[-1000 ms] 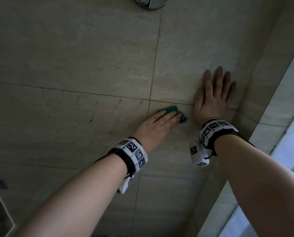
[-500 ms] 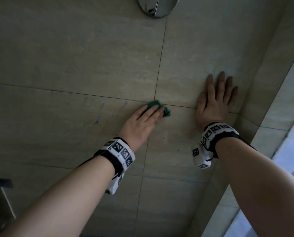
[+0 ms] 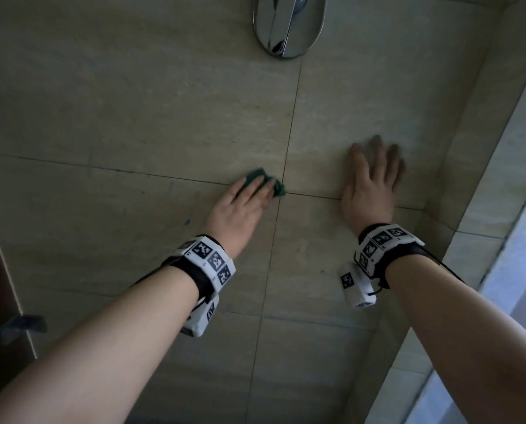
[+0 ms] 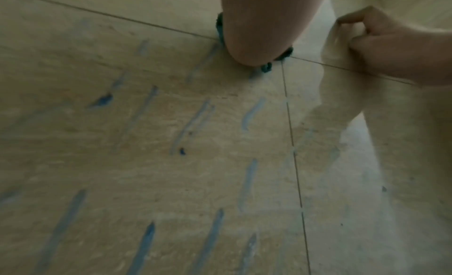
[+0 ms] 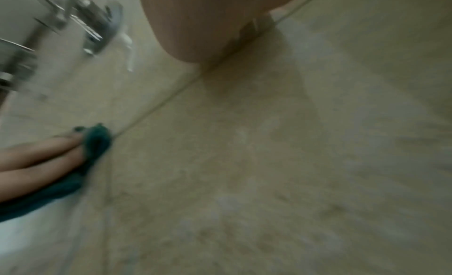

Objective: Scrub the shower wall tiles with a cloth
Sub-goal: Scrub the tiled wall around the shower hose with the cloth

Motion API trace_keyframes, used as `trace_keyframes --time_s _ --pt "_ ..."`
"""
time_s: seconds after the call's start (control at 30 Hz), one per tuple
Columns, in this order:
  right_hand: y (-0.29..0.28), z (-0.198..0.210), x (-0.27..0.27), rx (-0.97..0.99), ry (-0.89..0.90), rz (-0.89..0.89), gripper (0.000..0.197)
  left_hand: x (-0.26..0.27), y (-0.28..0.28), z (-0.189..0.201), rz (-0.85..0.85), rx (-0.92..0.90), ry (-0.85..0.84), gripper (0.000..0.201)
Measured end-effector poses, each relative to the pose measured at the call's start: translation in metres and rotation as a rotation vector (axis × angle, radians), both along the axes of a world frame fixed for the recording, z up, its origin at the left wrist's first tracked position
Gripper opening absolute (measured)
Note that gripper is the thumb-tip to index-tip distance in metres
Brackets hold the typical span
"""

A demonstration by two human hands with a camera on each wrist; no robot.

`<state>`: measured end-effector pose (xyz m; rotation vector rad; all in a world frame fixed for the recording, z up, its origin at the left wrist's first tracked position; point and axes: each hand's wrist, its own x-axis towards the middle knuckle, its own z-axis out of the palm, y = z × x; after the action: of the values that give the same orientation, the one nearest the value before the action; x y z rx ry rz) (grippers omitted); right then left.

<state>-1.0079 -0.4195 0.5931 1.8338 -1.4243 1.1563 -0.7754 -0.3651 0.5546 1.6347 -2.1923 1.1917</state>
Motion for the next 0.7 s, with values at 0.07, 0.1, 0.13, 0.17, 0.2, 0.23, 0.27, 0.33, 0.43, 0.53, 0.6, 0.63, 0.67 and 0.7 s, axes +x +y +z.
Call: trace_keyframes --time_s 0.07,0.1,0.13,0.17,0.2,0.23,0.27,0.33,0.43,0.53,0.6,0.63,0.67,0.7 --pt "0.004 0.014 0.025 -0.036 0.108 0.053 0.059 0.01 -0.006 -0.002 0.035 -0.079 0.015 0.07" --pt "0.003 0.021 0.04 -0.055 0.146 0.071 0.057 0.014 -0.007 -0.004 0.061 -0.11 0.035 0.066" --pt "0.001 0.027 0.055 -0.058 0.167 0.079 0.055 0.018 -0.007 -0.003 0.051 -0.121 0.077 0.062" --pt "-0.001 0.03 0.069 -0.042 0.169 0.072 0.054 0.023 -0.005 -0.002 0.043 -0.101 0.119 0.059" --pt "-0.005 0.029 0.08 -0.02 0.157 0.054 0.053 0.029 -0.005 -0.001 0.025 -0.113 0.157 0.06" --pt "-0.009 0.026 0.089 -0.008 0.137 0.03 0.054 0.035 -0.002 -0.001 0.049 -0.078 0.176 0.063" --pt "-0.012 0.021 0.094 -0.007 0.118 0.003 0.055 0.043 -0.001 -0.004 0.077 -0.032 0.208 0.068" --pt "-0.019 0.014 0.097 -0.027 0.111 -0.036 0.056 0.059 0.002 -0.009 0.094 -0.055 0.315 0.074" --pt "-0.025 0.011 0.098 -0.084 0.094 -0.021 0.057 0.065 -0.01 -0.026 0.002 -0.21 0.533 0.074" --pt "-0.027 0.012 0.1 -0.122 0.098 -0.016 0.057 0.049 -0.025 -0.038 -0.153 -0.244 0.546 0.074" --pt "-0.025 0.012 0.1 -0.135 0.106 -0.014 0.057 0.036 -0.027 -0.044 -0.262 -0.155 0.338 0.067" --pt "-0.024 0.011 0.1 -0.134 0.105 -0.014 0.057 0.035 -0.028 -0.047 -0.304 -0.109 0.219 0.062" --pt "-0.023 0.011 0.099 -0.128 0.101 -0.014 0.056 0.038 -0.029 -0.047 -0.336 -0.067 0.112 0.06" --pt "-0.023 0.011 0.099 -0.124 0.098 -0.013 0.056 0.042 -0.029 -0.045 -0.361 -0.028 0.024 0.059"
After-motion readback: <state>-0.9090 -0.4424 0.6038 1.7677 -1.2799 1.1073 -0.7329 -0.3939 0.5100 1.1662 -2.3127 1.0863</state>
